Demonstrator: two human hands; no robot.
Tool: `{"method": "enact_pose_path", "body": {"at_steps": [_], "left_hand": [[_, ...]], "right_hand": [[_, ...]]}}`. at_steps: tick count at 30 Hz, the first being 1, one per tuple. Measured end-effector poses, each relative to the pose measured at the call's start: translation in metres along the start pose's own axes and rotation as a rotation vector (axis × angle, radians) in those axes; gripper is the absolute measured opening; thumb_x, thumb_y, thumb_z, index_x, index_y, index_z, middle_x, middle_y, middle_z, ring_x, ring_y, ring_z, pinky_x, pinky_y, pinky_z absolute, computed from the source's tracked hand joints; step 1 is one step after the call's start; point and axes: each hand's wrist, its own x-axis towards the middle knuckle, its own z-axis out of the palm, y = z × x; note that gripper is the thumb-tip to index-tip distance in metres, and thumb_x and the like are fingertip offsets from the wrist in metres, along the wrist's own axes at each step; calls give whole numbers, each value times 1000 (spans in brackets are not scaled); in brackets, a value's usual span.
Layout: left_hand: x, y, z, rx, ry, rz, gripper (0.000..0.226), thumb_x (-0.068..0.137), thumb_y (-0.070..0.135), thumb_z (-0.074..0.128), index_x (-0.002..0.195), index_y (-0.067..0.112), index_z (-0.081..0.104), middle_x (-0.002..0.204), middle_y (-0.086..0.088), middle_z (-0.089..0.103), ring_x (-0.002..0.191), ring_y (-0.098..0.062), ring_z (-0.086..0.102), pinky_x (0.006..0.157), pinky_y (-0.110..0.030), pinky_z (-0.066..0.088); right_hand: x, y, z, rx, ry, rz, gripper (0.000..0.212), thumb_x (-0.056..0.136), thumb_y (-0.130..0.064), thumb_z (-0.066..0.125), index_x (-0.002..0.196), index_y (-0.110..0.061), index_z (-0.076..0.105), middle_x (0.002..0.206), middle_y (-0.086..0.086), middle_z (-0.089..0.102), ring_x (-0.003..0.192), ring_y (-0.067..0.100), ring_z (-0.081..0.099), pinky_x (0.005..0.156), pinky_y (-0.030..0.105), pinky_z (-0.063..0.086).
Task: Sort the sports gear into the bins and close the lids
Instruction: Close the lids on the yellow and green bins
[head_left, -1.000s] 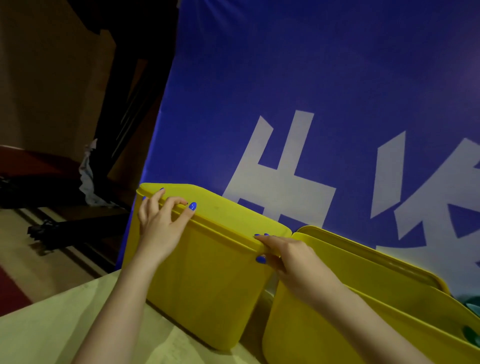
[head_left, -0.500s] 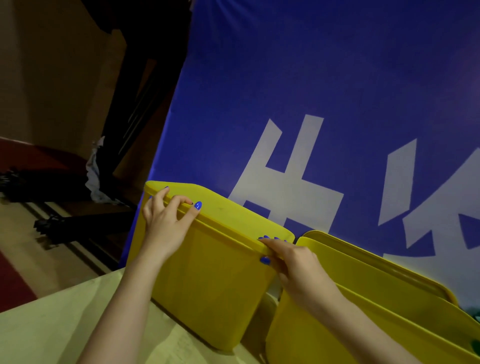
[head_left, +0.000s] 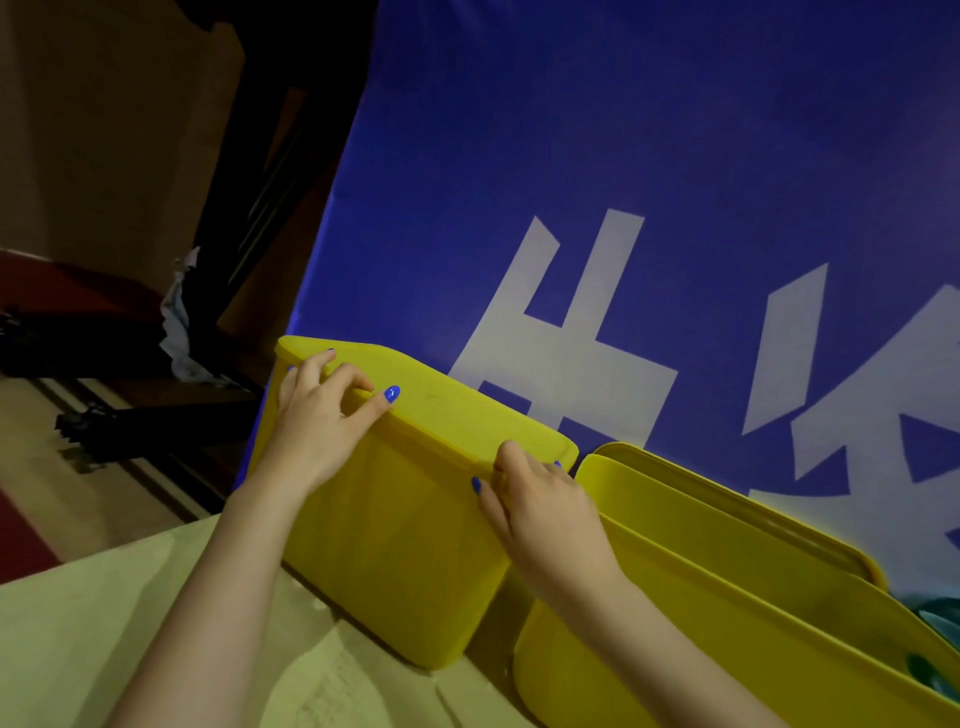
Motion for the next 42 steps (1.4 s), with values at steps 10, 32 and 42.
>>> {"method": "enact_pose_path", "body": {"at_steps": [10, 32, 42], "left_hand": [[1, -3, 10, -32, 41, -78, 18, 85, 37, 64, 92, 22, 55, 149, -7, 28, 144, -28, 5, 116, -42, 3], [13, -13, 29, -126, 174, -68, 31, 81, 20, 69, 67, 31, 43, 132, -10, 37, 141, -27, 11, 110, -24, 1], [13, -9, 35, -72, 178, -145, 18, 83, 27, 61, 79, 17, 47, 132, -12, 39, 139, -27, 11, 116, -33, 1]], "right_hand": [[-1, -3, 3, 136, -61, 167, 43, 90, -58, 27, 96, -20, 45, 93, -2, 60, 88, 20, 54, 79, 34, 43], [117, 88, 87, 158, -711, 761, 92, 79, -80, 23, 151, -25, 8, 157, 12, 13, 143, 36, 13, 114, 55, 13], [119, 90, 83, 159, -779, 735, 91, 79, -81, 21, 150, -23, 18, 154, 11, 24, 139, 35, 26, 112, 50, 25]]}}
